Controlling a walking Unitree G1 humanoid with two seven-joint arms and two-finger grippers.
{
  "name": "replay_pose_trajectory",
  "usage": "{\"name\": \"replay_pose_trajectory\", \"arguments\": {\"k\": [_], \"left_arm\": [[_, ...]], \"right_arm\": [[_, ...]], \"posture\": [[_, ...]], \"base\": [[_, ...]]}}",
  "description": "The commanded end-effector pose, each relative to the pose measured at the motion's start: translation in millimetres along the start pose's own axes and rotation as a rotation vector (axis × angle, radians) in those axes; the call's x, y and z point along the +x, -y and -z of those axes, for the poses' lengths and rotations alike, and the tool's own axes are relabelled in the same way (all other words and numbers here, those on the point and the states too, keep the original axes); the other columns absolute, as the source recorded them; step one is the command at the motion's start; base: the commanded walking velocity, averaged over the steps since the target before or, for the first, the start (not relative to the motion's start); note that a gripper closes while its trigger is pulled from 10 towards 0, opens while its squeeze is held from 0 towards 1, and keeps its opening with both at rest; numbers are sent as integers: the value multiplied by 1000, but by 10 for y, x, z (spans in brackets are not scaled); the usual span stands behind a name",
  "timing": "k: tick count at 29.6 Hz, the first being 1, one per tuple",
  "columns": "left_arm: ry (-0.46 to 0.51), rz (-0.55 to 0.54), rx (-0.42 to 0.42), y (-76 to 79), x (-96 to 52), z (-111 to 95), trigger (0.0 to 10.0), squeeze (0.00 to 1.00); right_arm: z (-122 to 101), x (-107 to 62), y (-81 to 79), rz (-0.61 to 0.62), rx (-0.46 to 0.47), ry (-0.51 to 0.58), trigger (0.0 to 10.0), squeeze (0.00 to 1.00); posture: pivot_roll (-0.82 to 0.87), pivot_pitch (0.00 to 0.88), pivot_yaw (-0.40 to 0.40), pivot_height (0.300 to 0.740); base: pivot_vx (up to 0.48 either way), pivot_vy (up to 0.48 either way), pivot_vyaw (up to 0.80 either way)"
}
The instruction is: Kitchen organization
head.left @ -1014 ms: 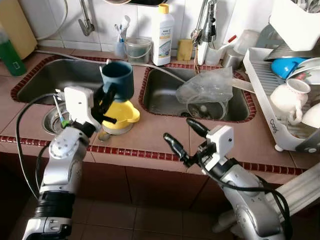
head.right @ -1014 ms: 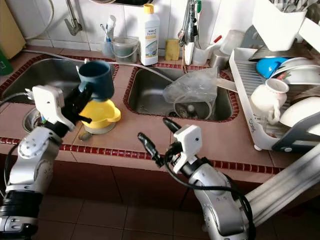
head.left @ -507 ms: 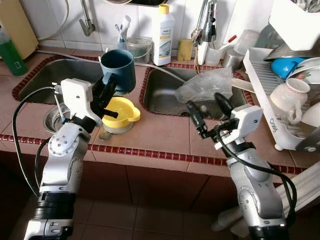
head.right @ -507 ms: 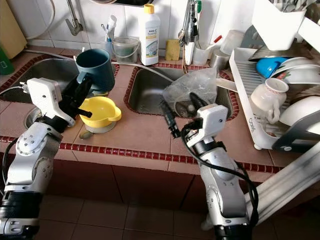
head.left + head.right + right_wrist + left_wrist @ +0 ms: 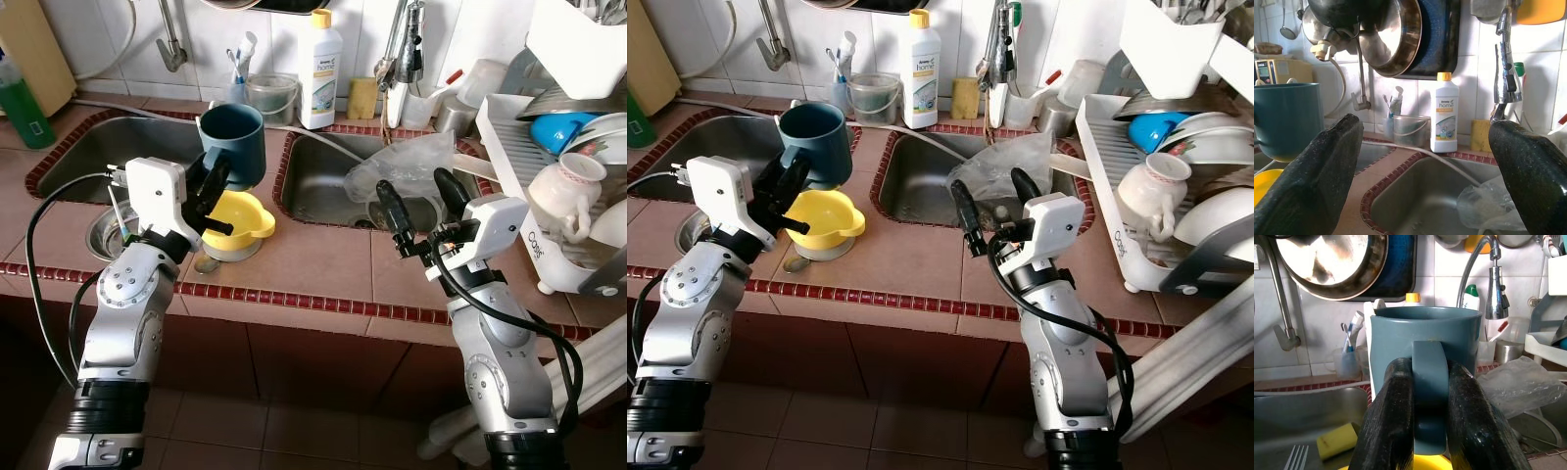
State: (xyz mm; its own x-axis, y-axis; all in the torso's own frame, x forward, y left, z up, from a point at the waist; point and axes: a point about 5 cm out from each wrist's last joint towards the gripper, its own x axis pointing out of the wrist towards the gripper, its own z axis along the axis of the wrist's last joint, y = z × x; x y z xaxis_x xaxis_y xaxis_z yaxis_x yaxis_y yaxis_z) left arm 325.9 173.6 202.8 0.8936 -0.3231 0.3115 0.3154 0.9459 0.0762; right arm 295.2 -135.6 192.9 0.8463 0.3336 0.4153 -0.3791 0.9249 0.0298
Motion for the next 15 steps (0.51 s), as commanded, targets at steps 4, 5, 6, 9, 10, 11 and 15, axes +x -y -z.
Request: {"name": "replay_pose_trajectory", "arguments": {"k": [4, 5, 6, 9, 10, 11, 15], "left_arm": [[14, 6, 7, 10, 31, -59, 10000, 0], [12, 5, 9, 6, 31, -55, 10000, 0], [12, 5, 12, 3, 30, -57, 10000, 0], [13, 1, 10, -5, 30, -63, 10000, 0], [13, 0, 9, -6, 26, -63, 10000, 0], [12, -1, 8, -5, 23, -63, 10000, 0], [12, -1, 8, -4, 16, -59, 10000, 0]], "right_arm": [[-28, 10, 15, 4, -13, 15, 10000, 0], [-30, 10, 15, 3, -14, 15, 10000, 0], [-32, 11, 13, 2, -15, 16, 10000, 0], [-37, 11, 14, 0, -18, 17, 10000, 0], [-38, 9, 11, -2, -16, 16, 10000, 0], [-38, 8, 8, -4, -15, 15, 10000, 0], [-38, 5, 2, -9, -15, 13, 10000, 0]], "posture": [[-101, 26, 19, 740], [-101, 26, 19, 740], [-101, 27, 19, 740], [-99, 27, 18, 740], [-98, 27, 18, 740], [-98, 30, 16, 740], [-98, 30, 13, 740]], "base": [[131, 0, 0], [292, 0, 0], [292, 0, 0], [323, 0, 0], [352, 0, 0], [360, 0, 0], [366, 0, 0]]}}
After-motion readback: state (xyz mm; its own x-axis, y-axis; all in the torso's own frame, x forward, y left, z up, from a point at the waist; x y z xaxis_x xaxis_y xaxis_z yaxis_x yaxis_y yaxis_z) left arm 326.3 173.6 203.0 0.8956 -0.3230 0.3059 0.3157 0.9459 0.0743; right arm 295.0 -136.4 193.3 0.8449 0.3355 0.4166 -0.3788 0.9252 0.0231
